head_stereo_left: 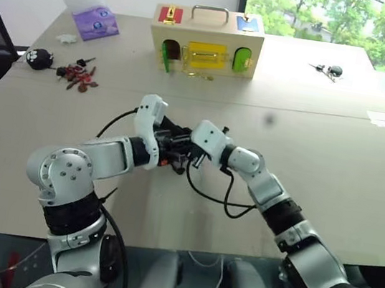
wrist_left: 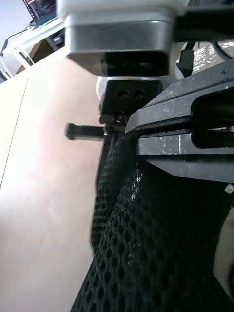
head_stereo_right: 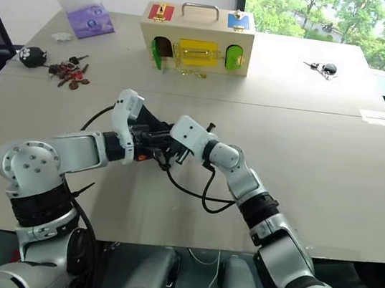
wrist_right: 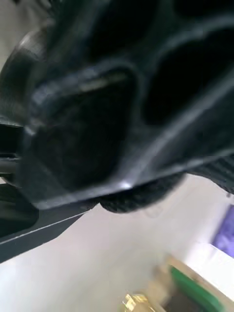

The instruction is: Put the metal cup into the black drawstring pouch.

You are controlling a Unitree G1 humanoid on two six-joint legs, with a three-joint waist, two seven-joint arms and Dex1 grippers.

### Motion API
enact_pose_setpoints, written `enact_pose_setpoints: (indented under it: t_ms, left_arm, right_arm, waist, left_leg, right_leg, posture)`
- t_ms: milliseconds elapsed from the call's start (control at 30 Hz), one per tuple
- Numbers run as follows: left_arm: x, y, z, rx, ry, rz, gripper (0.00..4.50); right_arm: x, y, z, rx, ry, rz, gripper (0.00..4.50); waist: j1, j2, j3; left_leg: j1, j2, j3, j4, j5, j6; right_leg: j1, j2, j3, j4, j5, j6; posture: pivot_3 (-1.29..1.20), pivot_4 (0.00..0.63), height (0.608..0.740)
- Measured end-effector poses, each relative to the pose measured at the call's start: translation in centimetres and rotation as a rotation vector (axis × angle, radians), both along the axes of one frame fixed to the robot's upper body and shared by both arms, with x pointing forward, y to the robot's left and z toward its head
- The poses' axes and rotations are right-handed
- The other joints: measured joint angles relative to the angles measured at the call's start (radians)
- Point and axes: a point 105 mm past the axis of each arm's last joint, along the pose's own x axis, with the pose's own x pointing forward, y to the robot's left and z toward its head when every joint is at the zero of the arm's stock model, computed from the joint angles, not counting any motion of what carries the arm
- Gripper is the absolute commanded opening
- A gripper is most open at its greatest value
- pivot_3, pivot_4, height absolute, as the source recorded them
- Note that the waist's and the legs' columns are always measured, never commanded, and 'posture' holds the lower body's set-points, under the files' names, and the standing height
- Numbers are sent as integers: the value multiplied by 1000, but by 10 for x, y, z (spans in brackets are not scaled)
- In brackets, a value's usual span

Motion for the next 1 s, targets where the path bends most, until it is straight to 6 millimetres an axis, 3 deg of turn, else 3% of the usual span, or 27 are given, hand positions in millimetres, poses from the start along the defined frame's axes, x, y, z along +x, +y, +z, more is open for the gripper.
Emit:
enact_pose_setpoints:
  t_ms: [33, 100, 200, 267, 367, 433, 500, 567, 600, 667, 867, 967, 1000]
  left_arm:
    - [0, 0, 0, 2, -2, 1, 0]
    - [-1, -1, 5, 7, -32, 1, 0]
    - [-5, -5, 7, -8, -54, -12, 0]
    - [-6, -5, 7, -15, -70, -2, 0]
    - [-5, -7, 7, -36, -68, 8, 0]
    - [-5, -7, 7, -37, -66, 9, 0]
    - [-5, -7, 6, -38, -64, 11, 0]
    - [-3, -7, 7, -42, -74, 25, 0]
    - [-2, -10, 10, -60, -87, 25, 0]
    - [-1, -14, 11, -78, -96, 20, 0]
    - [2, -12, 18, -105, -140, 44, 0]
    - [2, -6, 20, -107, -162, 55, 0]
    - [1, -4, 20, -108, -172, 46, 0]
  right_arm:
    - [0, 2, -1, 29, 44, 0, 82]
    - [-1, 9, -1, 218, 305, 5, 82]
    - [7, 0, 3, 330, 444, -18, 82]
    - [10, 4, 7, 253, 334, -31, 82]
    - [13, 5, 17, -46, -139, -3, 82]
    - [14, 5, 18, -59, -205, 1, 82]
    - [14, 6, 16, -33, -176, 0, 82]
    - [16, 12, 14, 75, -28, -28, 82]
    - [20, 10, 13, 175, 134, -49, 82]
    - [22, 5, 11, 225, 230, -51, 82]
    - [22, 10, 22, 94, 27, -23, 82]
    - [18, 12, 23, 65, 34, 13, 1037]
    - [17, 12, 25, 54, 32, 24, 1538]
  waist:
    - [-1, 0, 0]
    - [0, 0, 0]
    - [9, 0, 0]
    - [5, 0, 0]
    - [3, 0, 0]
    - [1, 0, 0]
    - [-3, 0, 0]
    - [-4, 0, 0]
    - [0, 0, 0]
    - [10, 0, 0]
    - [2, 0, 1]
    - [-1, 0, 1]
    - [-2, 0, 1]
  left_leg:
    - [0, 1, 0, 0, 0, 0]
    - [0, 2, 0, -1, 0, 0]
    - [-1, 0, -1, -2, 0, 0]
    - [-1, -2, 0, -2, 0, 0]
    - [0, -3, 0, -2, 0, 0]
    - [0, -2, 0, -2, 0, -1]
    - [0, -1, 1, -3, 0, -1]
    - [0, 1, 1, -3, 1, -1]
    - [0, 2, 0, -4, 1, -1]
    - [-1, 1, -2, -3, 1, -1]
    - [0, -2, -1, -4, 1, -1]
    - [0, -1, 0, -4, 1, -2]
    - [0, -1, 0, -4, 1, -2]
  right_leg:
    - [0, 0, 0, 0, 0, 0]
    - [0, -1, 0, -1, 0, 0]
    - [0, -4, -2, -1, 0, 0]
    - [-1, -4, -1, -1, 0, 0]
    - [-1, -3, -1, -1, 0, 0]
    - [-1, -2, -1, -1, 0, 0]
    - [-1, -1, 0, -1, 0, 0]
    - [-1, -1, 1, -1, 0, 0]
    - [-1, -1, 0, -1, 0, 0]
    - [0, -3, -2, -2, 0, 0]
    - [-1, -2, -2, -1, 0, 0]
    - [-2, -2, -1, -1, 0, 0]
    - [-2, -1, -1, -1, 0, 0]
  posture:
    - [0, 150, 740]
    - [0, 150, 740]
    - [0, 150, 740]
    - [0, 150, 740]
    - [0, 150, 740]
    - [0, 150, 740]
    - [0, 150, 740]
    - [0, 150, 740]
    - [0, 150, 740]
    - [0, 150, 740]
    - [0, 150, 740]
    - [0, 150, 740]
    - [0, 150, 740]
